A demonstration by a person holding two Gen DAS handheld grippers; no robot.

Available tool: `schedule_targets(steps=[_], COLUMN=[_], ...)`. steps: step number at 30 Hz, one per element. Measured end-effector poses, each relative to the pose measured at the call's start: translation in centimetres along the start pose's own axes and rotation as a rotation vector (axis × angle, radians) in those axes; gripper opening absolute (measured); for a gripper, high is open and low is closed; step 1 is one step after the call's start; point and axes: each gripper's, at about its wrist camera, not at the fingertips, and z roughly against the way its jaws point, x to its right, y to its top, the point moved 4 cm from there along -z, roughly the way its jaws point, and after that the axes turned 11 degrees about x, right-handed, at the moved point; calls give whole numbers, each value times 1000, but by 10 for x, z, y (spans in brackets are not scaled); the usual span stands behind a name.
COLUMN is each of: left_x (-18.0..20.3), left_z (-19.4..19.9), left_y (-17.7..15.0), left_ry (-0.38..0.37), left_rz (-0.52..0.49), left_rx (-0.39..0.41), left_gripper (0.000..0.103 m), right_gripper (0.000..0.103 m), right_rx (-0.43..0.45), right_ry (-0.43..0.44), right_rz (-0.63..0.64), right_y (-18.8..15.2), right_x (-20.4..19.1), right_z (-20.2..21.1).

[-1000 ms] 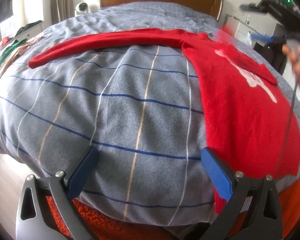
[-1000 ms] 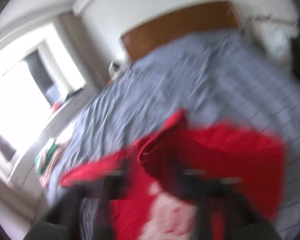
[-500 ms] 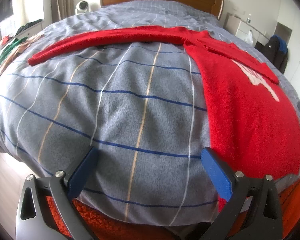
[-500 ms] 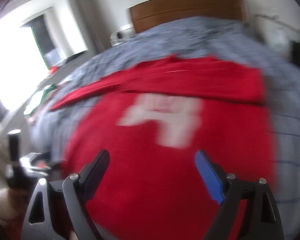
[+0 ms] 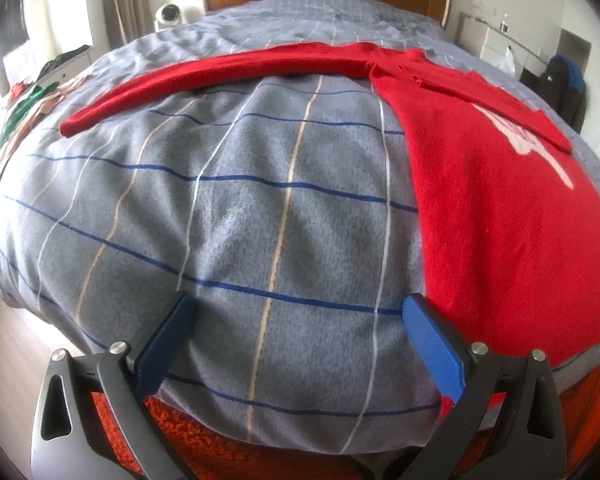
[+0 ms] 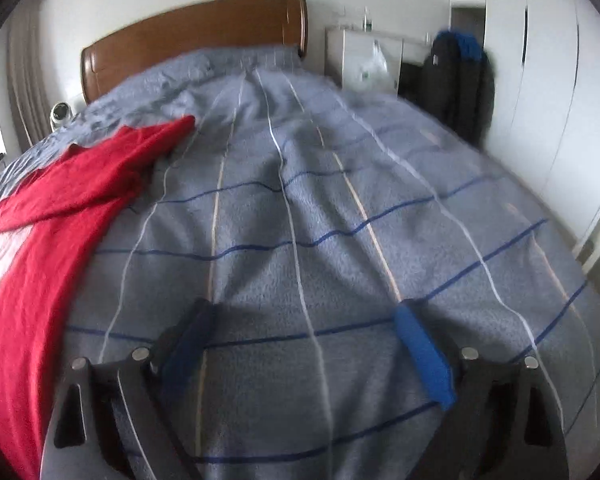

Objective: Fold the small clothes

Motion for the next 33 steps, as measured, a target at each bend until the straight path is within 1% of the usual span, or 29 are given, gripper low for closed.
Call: schedule_targets(steps=[9, 27, 30, 31, 33], left_x=[2, 3, 3, 3, 4], left_z=[-2, -3, -3, -3, -4], left_y=[0, -1, 0, 0, -1], left_ry=[8, 14, 14, 14, 11], left_rz=[-13, -22, -24, -25, -28], left_rx=[-3, -1, 0, 0, 2], left_gripper=[103, 103, 103, 103, 103], right_gripper=[92, 92, 92, 94, 98], right_rx=[3, -1, -21, -29, -19], right_ry=[-1, -5, 15, 24, 84], right_rz=[1, 5, -10, -21, -54], right_y=[-5, -4, 0, 3, 8], right_x=[3, 0, 0, 0, -6], right_z=[-2, -5, -1, 2, 19])
